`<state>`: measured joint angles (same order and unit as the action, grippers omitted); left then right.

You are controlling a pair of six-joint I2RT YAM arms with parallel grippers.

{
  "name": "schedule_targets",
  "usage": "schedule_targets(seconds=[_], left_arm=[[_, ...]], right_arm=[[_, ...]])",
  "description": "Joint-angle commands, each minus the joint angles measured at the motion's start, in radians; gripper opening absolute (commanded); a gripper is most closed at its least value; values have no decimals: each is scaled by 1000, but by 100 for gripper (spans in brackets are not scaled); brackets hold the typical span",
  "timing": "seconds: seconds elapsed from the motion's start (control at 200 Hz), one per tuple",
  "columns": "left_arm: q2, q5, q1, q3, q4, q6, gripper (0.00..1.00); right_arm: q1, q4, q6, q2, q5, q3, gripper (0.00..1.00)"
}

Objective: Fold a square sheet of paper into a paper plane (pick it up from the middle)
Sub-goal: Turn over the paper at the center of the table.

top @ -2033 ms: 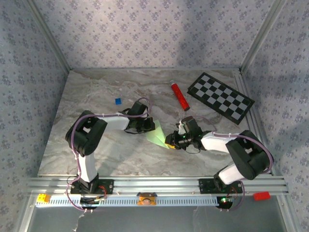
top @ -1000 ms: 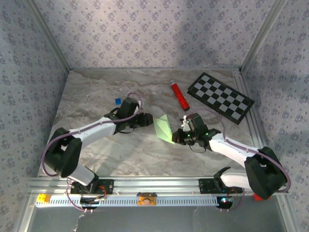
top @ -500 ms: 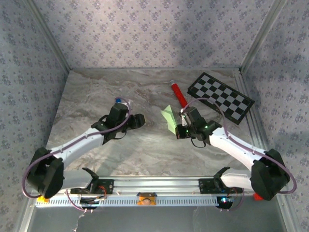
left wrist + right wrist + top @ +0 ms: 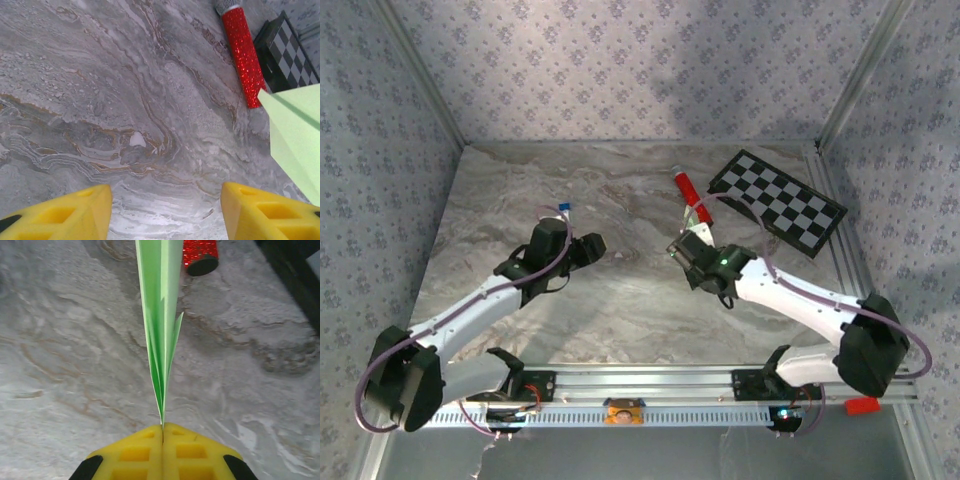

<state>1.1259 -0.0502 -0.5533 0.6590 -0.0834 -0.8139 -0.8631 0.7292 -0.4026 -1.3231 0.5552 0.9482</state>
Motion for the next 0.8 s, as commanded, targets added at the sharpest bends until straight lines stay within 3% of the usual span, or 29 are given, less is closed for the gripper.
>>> schedule_targets(seconds=[0.0, 0.195, 0.455, 0.61, 0.7, 0.795], left_arm=[[-39, 42, 12, -6, -26, -20, 59], [-85, 77, 23, -25, -43, -27, 59], [-171, 162, 30, -66, -84, -59, 60], [-183, 161, 33, -70, -97, -59, 60], [-186, 158, 35, -70, -106, -60, 60], [-184, 158, 36, -73, -107, -69, 60]], right_arm=[[-63, 91, -1, -64, 151, 43, 2], [-158, 125, 6, -219, 62, 106, 2], [-284, 31, 47, -400, -101, 163, 7], [-287, -58, 73, -428, -253, 179, 14], [-281, -103, 90, -413, -336, 170, 27], [-261, -154, 82, -392, -388, 150, 28]])
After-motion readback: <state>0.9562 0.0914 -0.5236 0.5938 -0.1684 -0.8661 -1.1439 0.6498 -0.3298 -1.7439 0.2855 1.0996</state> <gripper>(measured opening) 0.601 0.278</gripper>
